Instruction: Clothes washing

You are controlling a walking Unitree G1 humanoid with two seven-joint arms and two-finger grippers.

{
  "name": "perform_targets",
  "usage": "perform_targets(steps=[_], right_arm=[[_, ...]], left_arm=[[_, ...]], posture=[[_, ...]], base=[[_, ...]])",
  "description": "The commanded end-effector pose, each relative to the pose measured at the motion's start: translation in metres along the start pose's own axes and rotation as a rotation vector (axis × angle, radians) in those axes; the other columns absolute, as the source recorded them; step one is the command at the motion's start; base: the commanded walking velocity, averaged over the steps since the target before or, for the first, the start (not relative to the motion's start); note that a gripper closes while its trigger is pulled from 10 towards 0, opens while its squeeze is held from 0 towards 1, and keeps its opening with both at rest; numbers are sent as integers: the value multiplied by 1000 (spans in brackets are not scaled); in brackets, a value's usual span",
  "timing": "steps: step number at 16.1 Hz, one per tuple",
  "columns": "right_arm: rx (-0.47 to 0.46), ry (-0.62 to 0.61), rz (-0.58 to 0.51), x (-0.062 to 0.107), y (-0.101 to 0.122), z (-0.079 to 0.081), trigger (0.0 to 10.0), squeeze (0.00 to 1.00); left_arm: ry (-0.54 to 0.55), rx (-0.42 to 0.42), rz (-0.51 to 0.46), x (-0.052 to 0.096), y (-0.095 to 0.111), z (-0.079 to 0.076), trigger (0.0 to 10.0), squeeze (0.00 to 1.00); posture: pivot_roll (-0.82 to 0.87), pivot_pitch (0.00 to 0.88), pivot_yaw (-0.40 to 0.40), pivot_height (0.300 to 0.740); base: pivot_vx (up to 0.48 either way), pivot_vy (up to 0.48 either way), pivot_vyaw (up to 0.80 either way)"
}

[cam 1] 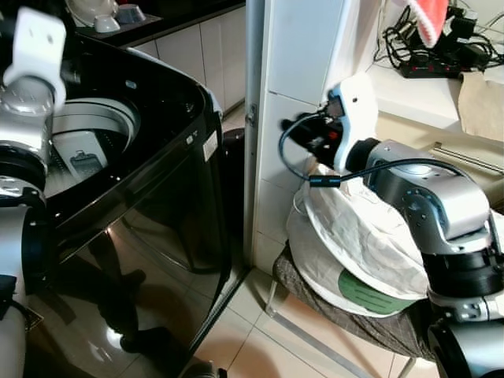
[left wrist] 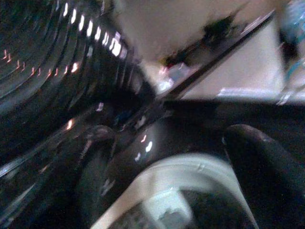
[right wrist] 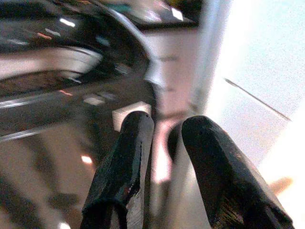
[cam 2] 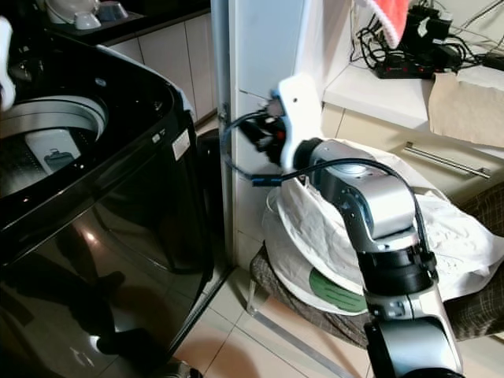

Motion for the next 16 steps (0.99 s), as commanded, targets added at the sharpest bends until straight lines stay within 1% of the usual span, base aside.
perform_targets(steps=[1, 2, 3, 4, 5, 6, 7, 8, 9, 10, 13, 14, 15, 16], right_arm=[[27, -183, -12, 2, 1, -39, 10000, 0], [27, -265, 17, 4, -9, -60, 10000, 745], [17, -380, 76, 12, -28, -95, 10000, 1000], [17, -380, 76, 12, -28, -95, 10000, 1000], [10, -439, 109, 20, -39, -114, 10000, 1000], [4, -496, 153, 32, -53, -133, 10000, 1000], [1, -525, 177, 39, -59, -142, 10000, 1000], [-12, -562, 224, 52, -71, -155, 10000, 1000], [-18, -574, 240, 56, -75, -159, 10000, 1000], [-104, -593, 245, 64, -85, -169, 10000, 1000], [-235, -604, 247, 70, -101, -178, 10000, 1000], [-280, -621, 282, 74, -117, -182, 10000, 1000], [-292, -636, 312, 77, -127, -184, 10000, 1000], [-326, -673, 372, 84, -149, -187, 10000, 800]], left_arm=[[-197, 105, -138, 3, 25, -37, 10000, 0], [-350, 107, -282, 16, 44, -69, 10000, 0], [-588, 74, -478, 54, 66, -123, 10000, 0], [-588, 74, -478, 54, 66, -123, 10000, 0], [-694, 90, -560, 82, 76, -152, 10000, 0], [-784, 148, -619, 111, 85, -178, 10000, 0], [-826, 165, -635, 124, 86, -189, 10000, 0], [-879, 183, -660, 144, 89, -206, 10000, 0], [-901, 191, -666, 151, 90, -212, 10000, 0], [-988, 202, -684, 172, 91, -226, 10000, 0], [-1088, 217, -704, 196, 93, -237, 10000, 0], [-1126, 205, -700, 206, 91, -241, 10000, 0], [-1143, 195, -691, 210, 89, -244, 10000, 0], [-1167, 181, -674, 218, 86, -247, 10000, 0]], posture=[[-18, 0, 31, 740], [-21, 0, 33, 740], [-16, 0, 28, 740], [-16, 0, 28, 740], [-14, 0, 24, 740], [-13, 0, 22, 740], [-14, 0, 23, 740], [-20, 0, 30, 740], [-20, 0, 30, 740], [-26, 0, 40, 740], [-25, 0, 45, 740], [-23, 0, 46, 740], [-21, 0, 46, 740], [-20, 0, 46, 740]], base=[[0, 0, 0], [0, 0, 0], [0, 0, 0], [0, 0, 0], [0, 0, 0], [0, 0, 0], [0, 0, 0], [0, 0, 0], [0, 0, 0], [0, 0, 0], [0, 0, 0], [0, 0, 0], [0, 0, 0], [0, 0, 0]])
Point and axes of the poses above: a point about 5 cm out from each wrist's last joint towards the gripper, its own x axis pointing back from the gripper into the wrist, its own y axis along the axis of the wrist's last joint, z = x × y, the point moved 5 cm from there along -x, pointing out of the wrist towards the gripper, and after that the axes turned 15 degrees about -x, right-handed, at the moved point
